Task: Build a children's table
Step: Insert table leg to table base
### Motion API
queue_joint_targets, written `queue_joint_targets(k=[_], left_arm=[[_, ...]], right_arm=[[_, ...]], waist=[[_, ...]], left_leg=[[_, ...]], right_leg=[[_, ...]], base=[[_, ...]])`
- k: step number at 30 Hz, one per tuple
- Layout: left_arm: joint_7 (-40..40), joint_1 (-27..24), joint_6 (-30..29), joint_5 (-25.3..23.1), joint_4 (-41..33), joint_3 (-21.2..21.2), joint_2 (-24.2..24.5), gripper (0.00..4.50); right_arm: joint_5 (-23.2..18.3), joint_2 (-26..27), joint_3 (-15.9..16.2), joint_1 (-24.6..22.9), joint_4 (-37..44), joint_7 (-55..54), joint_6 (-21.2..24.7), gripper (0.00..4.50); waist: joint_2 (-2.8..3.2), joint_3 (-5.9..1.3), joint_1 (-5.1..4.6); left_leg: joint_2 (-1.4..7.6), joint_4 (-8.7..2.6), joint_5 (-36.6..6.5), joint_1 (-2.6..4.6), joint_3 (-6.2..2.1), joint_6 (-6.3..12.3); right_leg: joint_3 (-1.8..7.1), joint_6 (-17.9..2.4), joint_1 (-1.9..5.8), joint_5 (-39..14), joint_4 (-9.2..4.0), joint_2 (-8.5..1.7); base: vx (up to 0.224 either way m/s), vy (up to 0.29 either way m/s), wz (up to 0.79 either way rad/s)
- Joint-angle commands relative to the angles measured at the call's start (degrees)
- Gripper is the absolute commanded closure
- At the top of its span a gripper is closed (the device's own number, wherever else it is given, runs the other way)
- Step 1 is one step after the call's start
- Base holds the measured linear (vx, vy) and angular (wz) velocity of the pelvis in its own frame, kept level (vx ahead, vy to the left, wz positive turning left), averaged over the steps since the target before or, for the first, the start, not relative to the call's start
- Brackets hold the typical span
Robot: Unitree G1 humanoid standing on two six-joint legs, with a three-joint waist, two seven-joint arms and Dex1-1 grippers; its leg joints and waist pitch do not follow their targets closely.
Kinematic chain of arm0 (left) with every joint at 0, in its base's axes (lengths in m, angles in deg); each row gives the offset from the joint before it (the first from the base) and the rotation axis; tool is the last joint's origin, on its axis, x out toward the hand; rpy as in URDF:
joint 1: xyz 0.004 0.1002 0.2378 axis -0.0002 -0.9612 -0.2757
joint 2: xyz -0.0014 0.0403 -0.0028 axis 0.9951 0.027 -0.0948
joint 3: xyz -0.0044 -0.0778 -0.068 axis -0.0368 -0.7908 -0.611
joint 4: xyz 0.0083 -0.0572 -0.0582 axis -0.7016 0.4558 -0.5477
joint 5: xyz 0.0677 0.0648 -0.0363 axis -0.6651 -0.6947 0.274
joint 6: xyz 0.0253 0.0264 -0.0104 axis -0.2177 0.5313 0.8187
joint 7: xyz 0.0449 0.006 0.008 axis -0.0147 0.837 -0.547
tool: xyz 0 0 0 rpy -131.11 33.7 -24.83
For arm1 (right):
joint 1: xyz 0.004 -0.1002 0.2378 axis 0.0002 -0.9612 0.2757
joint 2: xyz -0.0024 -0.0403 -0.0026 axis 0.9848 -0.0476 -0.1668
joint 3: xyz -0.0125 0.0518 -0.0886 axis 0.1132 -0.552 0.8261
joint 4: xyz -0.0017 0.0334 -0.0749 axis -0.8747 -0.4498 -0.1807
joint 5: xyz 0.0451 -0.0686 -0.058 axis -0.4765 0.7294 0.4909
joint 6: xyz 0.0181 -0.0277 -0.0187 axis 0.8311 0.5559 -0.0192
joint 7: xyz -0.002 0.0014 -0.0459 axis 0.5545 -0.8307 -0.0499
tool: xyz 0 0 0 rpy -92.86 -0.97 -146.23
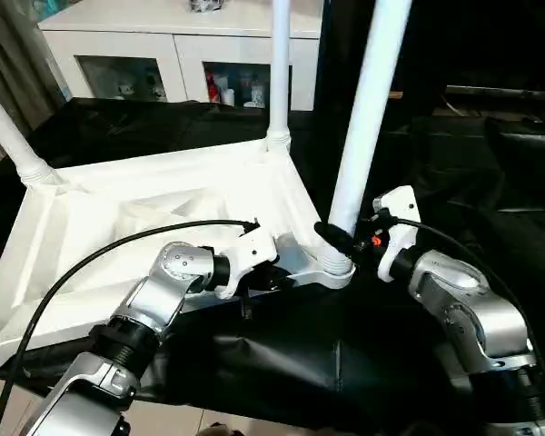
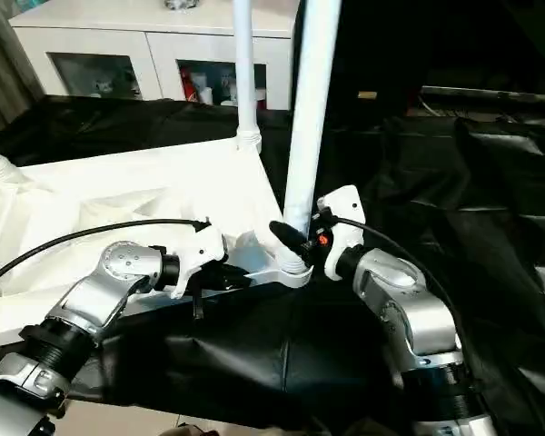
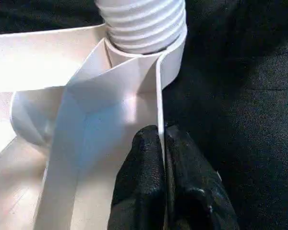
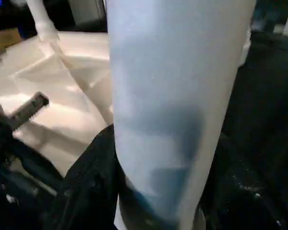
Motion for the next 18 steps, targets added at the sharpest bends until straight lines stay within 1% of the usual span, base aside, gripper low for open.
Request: queue_joint_targets(k=[1,5,7,8,9,10,11,12,14,16,17,18], left_arm=[[0.5,-0.3,1.6,1.1,0.8,-0.8,-0.7,4.50],[0.4,-0.3,1.8,1.0,0.6,-0.6,-0.6,4.50],[0.5,-0.1,2.3,0.6,0.4,-0.3,-0.5,4.50],[0.5,0.1,2.3,0.6,0.5,-0.3,-0.5,4.50],[0.5,0.1,2.3,0.6,0.5,-0.3,-0.5,4.50],[0.5,0.2,2.3,0.6,0.6,-0.4,-0.5,4.50],[0.5,0.2,2.3,0.6,0.6,-0.4,-0.5,4.50],[0.5,0.2,2.2,0.5,0.7,-0.4,-0.4,4.50],[0.4,0.3,2.2,0.4,0.8,-0.4,-0.2,4.50],[0.4,0.4,2.2,0.4,0.8,-0.5,-0.2,4.50],[0.4,0.4,2.1,0.4,0.7,-0.6,-0.1,4.50],[0.4,0.4,2.0,0.4,0.7,-0.6,0.0,4.50]], right_arm=[[0.5,-0.4,1.2,0.2,0.1,0.8,1.7,2.62],[1.1,-0.7,1.1,0.2,-1.0,1.0,0.9,2.62],[1.4,0.2,0.8,1.2,-3.3,0.4,-0.2,2.62],[0.9,1.5,0.1,2.2,-5.1,-0.3,-0.7,2.62],[0.9,1.5,0.1,2.2,-5.1,-0.3,-0.7,2.62],[0.7,1.9,-0.1,2.5,-5.7,-0.4,-0.8,2.62],[0.6,2.2,-0.2,2.7,-6.2,-0.4,-0.9,2.62],[0.5,2.4,-0.4,2.7,-6.7,-0.3,-1.0,2.62],[-0.5,3.0,-1.5,2.3,-7.7,0.0,-1.4,2.62],[-0.8,3.1,-1.9,2.1,-7.9,0.0,-1.6,2.62],[-1.2,3.3,-2.4,1.8,-8.0,-0.1,-1.7,2.62],[-1.6,3.6,-3.2,1.3,-8.3,-0.1,-2.0,2.62]], waist=[[-1.69,-3.48,0.23],[-1.71,-3.54,0.33],[-1.62,-3.53,0.17],[-1.63,-3.53,0.22],[-1.63,-3.46,0.10],[-1.62,-3.42,0.12],[-1.60,-3.48,0.15],[-1.65,-3.49,0.10],[-1.68,-3.53,0.08],[-1.65,-3.52,0.10],[-1.77,-3.50,0.10],[-1.72,-3.59,0.19]], left_leg=[[5.69,-4.08,-11.8,1.02,-3.02,2.23],[5.72,-4.02,-11.3,1.00,-2.99,2.51],[5.67,-3.98,-11.8,1.03,-2.99,2.35],[5.67,-3.94,-11.9,1.11,-2.98,2.28],[5.59,-3.95,-12.1,0.91,-3.05,2.21],[5.57,-3.97,-12.3,0.92,-3.05,2.15],[5.70,-4.00,-12.7,1.16,-3.07,1.86],[5.74,-4.06,-12.9,1.09,-3.14,1.74],[5.79,-4.09,-13.2,1.13,-3.17,1.63],[5.78,-4.09,-13.6,1.24,-3.15,1.45],[5.79,-4.12,-13.4,1.22,-3.13,1.44],[5.80,-4.07,-13.0,1.21,-3.11,1.51]], right_leg=[[4.43,-5.2,1.89,-25.5,-4.95,-7.38],[4.42,-5.5,1.89,-24.6,-4.79,-7.39],[4.34,-6.0,1.85,-24.8,-4.86,-7.37],[4.37,-5.9,1.81,-24.9,-4.87,-7.35],[4.35,-6.1,1.94,-25.5,-4.86,-7.48],[4.30,-5.9,1.94,-26.1,-5.01,-7.47],[4.35,-5.6,1.81,-26.3,-5.05,-7.45],[4.32,-5.6,1.88,-26.3,-4.99,-7.43],[4.38,-5.7,1.89,-25.9,-4.93,-7.46],[4.39,-5.8,1.87,-26.2,-5.03,-7.52],[4.42,-5.9,1.85,-25.7,-4.94,-7.45],[4.47,-6.1,1.90,-25.1,-4.85,-7.52]], base=[[0.000,0.000,0.00],[0.000,0.000,0.00],[0.000,0.000,0.00],[0.000,0.000,0.00],[0.000,0.000,0.00],[0.000,0.000,0.00],[0.000,0.000,0.00],[0.000,0.000,0.00],[0.000,0.000,0.00],[0.000,0.000,0.00],[0.000,0.000,0.00],[0.000,0.000,0.00]])
